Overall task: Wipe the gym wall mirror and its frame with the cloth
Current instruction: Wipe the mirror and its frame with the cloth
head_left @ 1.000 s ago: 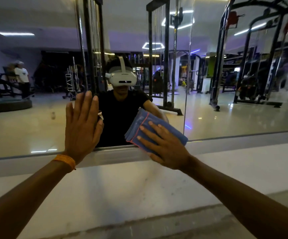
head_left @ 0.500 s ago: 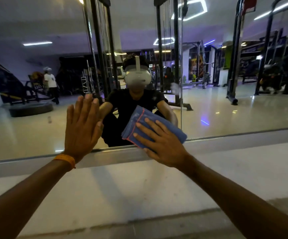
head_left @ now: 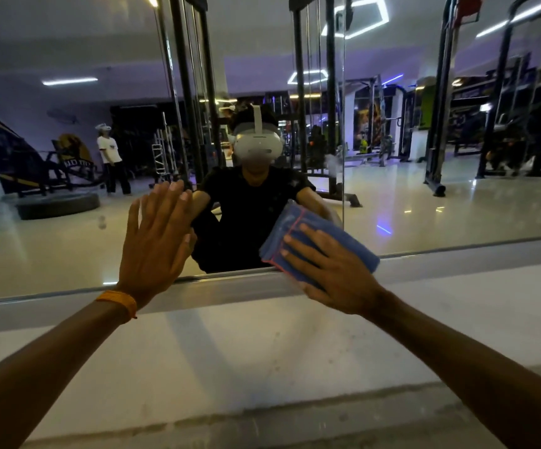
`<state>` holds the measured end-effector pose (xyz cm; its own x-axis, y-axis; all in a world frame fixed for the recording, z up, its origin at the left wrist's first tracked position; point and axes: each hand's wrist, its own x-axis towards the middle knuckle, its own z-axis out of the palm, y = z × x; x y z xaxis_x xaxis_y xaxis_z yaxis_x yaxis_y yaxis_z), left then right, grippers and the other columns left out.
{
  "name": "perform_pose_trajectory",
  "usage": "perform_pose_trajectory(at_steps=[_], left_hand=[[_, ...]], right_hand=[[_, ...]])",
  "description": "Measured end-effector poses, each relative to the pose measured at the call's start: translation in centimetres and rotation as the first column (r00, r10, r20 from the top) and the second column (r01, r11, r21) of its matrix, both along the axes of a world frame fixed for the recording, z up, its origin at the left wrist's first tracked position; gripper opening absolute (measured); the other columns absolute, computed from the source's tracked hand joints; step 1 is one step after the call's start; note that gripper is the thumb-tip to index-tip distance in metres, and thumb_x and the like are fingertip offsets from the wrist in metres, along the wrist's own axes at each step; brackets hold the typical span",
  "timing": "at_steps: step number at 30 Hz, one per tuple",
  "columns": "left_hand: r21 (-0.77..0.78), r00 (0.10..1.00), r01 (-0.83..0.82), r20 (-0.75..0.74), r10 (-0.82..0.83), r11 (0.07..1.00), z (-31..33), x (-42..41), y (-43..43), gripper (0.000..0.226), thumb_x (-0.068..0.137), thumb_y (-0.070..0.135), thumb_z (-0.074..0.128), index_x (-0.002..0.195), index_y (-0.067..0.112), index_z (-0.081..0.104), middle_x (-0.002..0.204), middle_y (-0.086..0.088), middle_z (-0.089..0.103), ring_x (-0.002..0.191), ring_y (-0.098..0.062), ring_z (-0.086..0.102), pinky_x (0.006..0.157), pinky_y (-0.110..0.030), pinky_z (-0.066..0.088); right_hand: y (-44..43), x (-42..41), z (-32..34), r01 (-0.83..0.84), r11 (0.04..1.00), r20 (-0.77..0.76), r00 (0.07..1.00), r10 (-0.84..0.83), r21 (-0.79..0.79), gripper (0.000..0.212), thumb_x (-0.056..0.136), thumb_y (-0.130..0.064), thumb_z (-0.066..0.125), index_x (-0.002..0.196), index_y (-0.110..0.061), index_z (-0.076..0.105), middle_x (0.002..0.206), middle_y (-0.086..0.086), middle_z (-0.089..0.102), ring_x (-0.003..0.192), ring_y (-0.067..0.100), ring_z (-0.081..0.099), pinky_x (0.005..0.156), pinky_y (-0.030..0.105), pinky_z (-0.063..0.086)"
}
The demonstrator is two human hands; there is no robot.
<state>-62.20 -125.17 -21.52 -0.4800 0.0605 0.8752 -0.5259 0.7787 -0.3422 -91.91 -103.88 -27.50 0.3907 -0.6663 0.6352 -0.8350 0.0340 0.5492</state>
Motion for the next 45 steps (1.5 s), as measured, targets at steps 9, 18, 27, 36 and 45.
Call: perform_pose_trajectory(at_steps=[9, 18, 27, 36, 45], left_hand=[[0.023, 0.999, 0.033, 0.011, -0.033, 0.999, -0.2, 0.0, -1.3, 0.067, 0.104, 0.031, 0.042, 0.162, 0.002, 0.024, 0.172, -0.018, 0.013, 0.159, -0.038, 0.011, 0.126, -0.063, 0.012], [-0.017, 0.996, 0.08, -0.023, -0.08, 0.997, -0.2, -0.4, -2.2, 0.066, 0.105, 0.033, 0.039, 0.162, 0.004, 0.024, 0.172, -0.017, 0.014, 0.159, -0.036, 0.01, 0.126, -0.062, 0.01], [-0.033, 0.996, 0.075, -0.055, -0.077, 0.997, 4.3, -0.8, -2.8, 0.068, 0.107, 0.037, 0.037, 0.164, 0.006, 0.018, 0.173, -0.014, 0.009, 0.16, -0.035, 0.007, 0.126, -0.064, 0.009], [-0.037, 0.994, 0.089, -0.053, -0.091, 0.995, 5.2, -0.8, -3.5, 0.069, 0.105, 0.039, 0.038, 0.164, 0.007, 0.019, 0.173, -0.012, 0.009, 0.16, -0.033, 0.007, 0.126, -0.063, 0.01], [-0.093, 0.99, 0.117, -0.068, -0.123, 0.989, 7.5, -0.1, -4.2, 0.067, 0.106, 0.036, 0.039, 0.163, 0.006, 0.022, 0.172, -0.015, 0.014, 0.16, -0.034, 0.008, 0.127, -0.06, 0.007]], right_hand=[[4.4, -3.8, -0.4, 0.104, 0.963, 0.272, 0.962, -0.033, -0.249, 0.06, 0.109, -0.041, 0.035, 0.158, -0.007, 0.035, 0.168, 0.016, 0.026, 0.158, 0.037, 0.014, 0.127, 0.058, 0.016], [-7.1, 9.7, -2.4, 0.158, 0.928, 0.542, 0.838, 0.055, -0.338, 0.056, 0.113, -0.037, 0.024, 0.165, -0.019, 0.012, 0.173, 0.01, 0.008, 0.159, 0.036, 0.004, 0.129, 0.052, 0.0], [-10.4, 10.1, 5.3, 0.661, 0.566, 0.784, 0.619, -0.041, -0.492, 0.07, 0.109, -0.056, 0.026, 0.165, -0.017, 0.01, 0.172, 0.015, 0.008, 0.159, 0.038, 0.003, 0.128, 0.056, 0.0], [-6.3, 2.1, 8.3, 0.538, 0.629, 0.625, 0.774, -0.103, -0.561, 0.064, 0.108, -0.05, 0.028, 0.164, -0.028, 0.007, 0.172, 0.01, 0.016, 0.159, 0.035, 0.01, 0.126, 0.061, 0.01], [-10.2, 10.7, 3.3, 0.276, 0.875, 0.333, 0.932, -0.142, -0.399, 0.057, 0.109, -0.048, 0.027, 0.163, -0.03, 0.018, 0.173, 0.002, 0.007, 0.159, 0.035, 0.006, 0.121, 0.069, 0.012]])
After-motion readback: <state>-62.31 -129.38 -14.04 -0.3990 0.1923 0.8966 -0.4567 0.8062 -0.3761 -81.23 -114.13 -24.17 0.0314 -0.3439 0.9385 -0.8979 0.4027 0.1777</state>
